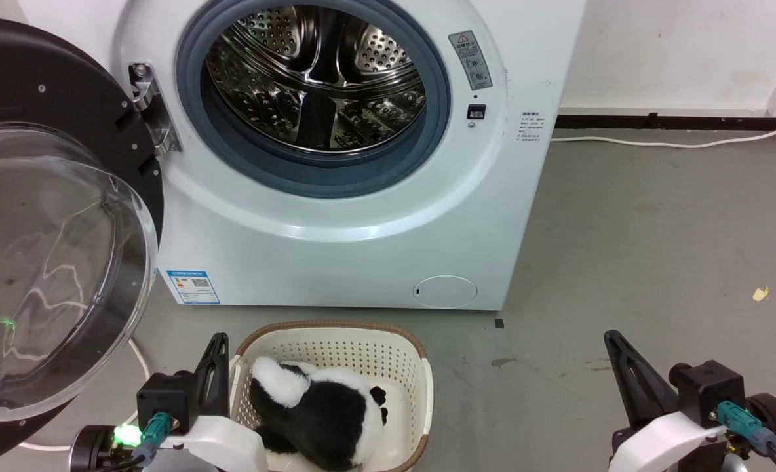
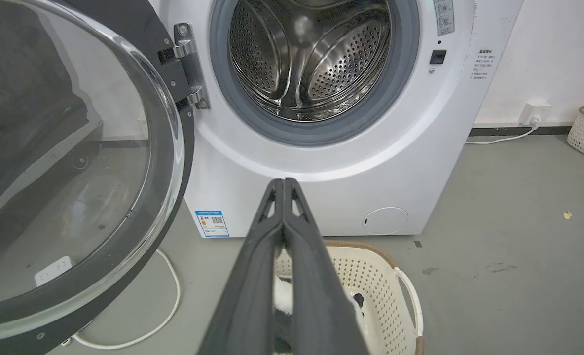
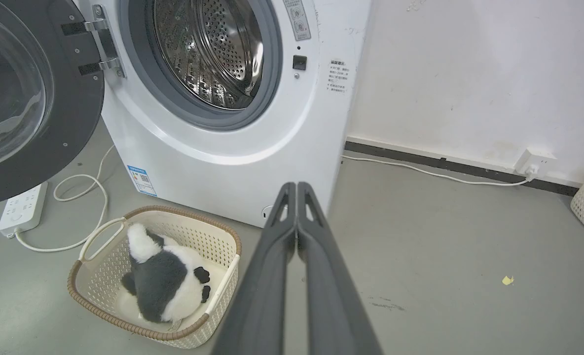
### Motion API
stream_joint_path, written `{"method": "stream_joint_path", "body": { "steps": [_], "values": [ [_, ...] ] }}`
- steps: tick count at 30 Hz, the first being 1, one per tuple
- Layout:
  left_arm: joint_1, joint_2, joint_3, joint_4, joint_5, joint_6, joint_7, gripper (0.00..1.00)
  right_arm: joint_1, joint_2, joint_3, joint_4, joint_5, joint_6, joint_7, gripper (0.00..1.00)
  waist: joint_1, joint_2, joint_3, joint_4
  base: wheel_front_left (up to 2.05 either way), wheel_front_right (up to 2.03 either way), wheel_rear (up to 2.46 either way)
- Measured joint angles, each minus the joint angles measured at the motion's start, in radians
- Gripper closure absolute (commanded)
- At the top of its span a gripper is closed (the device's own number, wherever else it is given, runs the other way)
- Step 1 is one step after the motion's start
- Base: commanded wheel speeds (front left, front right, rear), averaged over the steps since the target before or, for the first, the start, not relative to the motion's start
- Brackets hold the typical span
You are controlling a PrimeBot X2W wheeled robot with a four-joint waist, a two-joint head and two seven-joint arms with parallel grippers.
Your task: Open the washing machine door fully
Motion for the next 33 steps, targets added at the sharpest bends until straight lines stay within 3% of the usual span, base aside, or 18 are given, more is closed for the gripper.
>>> {"method": "stream_joint_path", "body": {
  "steps": [33],
  "values": [
    [0.0, 0.0, 0.001, 0.0, 0.0, 0.0, 0.0, 1.0, 0.0, 0.0, 0.0, 0.0, 0.0, 0.0, 0.0, 1.0, 0.0, 0.0, 0.0, 0.0, 0.0, 0.0, 0.0]
  ]
}}
